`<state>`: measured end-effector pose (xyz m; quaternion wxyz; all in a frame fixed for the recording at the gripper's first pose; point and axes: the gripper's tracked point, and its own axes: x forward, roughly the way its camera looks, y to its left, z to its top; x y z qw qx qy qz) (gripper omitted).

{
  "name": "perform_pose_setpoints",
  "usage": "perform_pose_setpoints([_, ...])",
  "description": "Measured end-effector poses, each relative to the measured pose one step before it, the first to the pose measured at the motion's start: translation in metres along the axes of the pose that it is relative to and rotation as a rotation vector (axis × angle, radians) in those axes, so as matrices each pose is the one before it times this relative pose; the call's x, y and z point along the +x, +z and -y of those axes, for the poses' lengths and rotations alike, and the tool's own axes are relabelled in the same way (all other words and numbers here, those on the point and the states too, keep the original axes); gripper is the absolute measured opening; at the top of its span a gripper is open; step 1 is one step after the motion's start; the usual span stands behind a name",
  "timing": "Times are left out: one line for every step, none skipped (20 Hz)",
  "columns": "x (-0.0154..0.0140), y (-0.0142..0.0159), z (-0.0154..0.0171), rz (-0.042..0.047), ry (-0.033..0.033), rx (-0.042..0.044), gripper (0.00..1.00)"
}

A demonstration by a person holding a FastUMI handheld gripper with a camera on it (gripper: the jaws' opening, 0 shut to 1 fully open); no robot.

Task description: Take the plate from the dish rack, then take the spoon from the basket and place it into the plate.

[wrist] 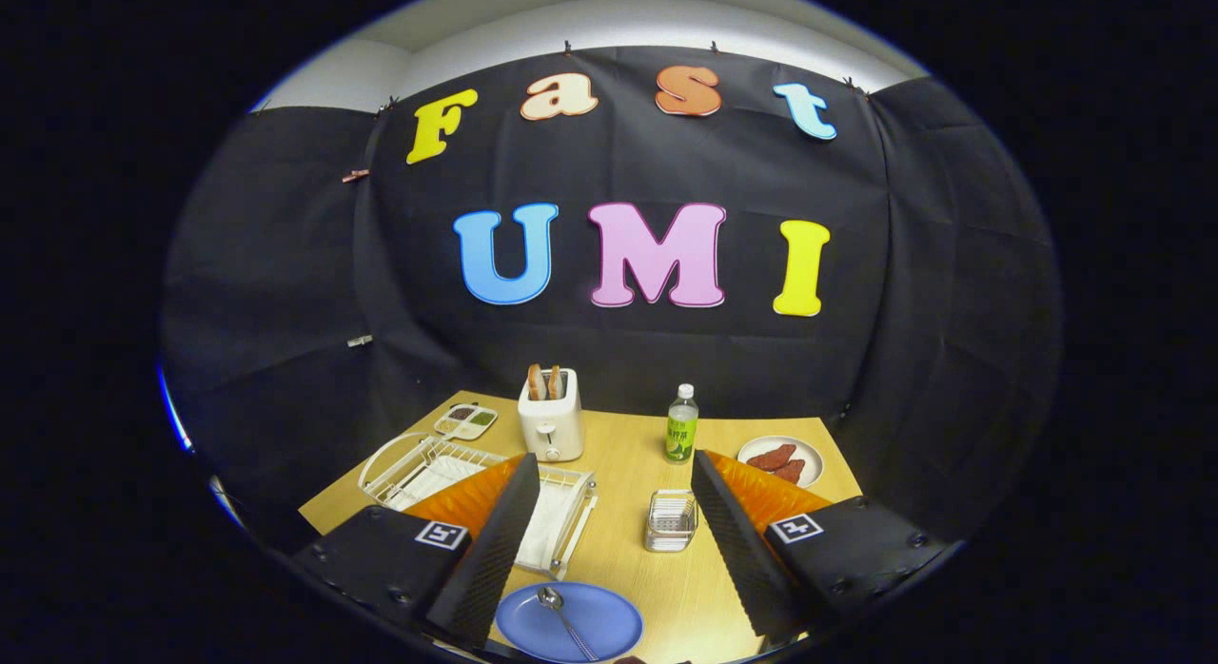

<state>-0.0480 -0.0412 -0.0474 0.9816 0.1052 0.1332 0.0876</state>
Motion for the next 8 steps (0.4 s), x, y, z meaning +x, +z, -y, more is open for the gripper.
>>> perform_pose_setpoints([-0.00159, 0.01081, 0.00365, 0.02941, -0.01087, -0.00172, 0.99])
perform_pose_setpoints([-0.0017, 0.00821, 0.00223, 0.02653, -0.01029, -0.00607, 0.98])
perform_pose_setpoints([-0.00198, 0.00841, 0.00437, 0.03252, -0.01271, -0.01181, 0.98])
perform_pose_setpoints([-0.00121, 0.0053, 0.00496, 0.02827, -0.0164, -0.01682, 0.98])
perform_pose_setpoints([-0.00242, 0.00159, 0.00486, 0.0138, -0.01529, -0.0127, 0.98])
perform_pose_setpoints([-0.00199, -0.00054, 0.00204, -0.0032, -0.0084, -0.00235, 0.98])
perform_pose_setpoints([-0.0014, -0.00197, -0.00173, -0.00529, -0.00149, 0.00442, 0.98])
perform_pose_setpoints([0.00021, 0.00015, -0.00025, -0.00171, 0.002, 0.00736, 0.98])
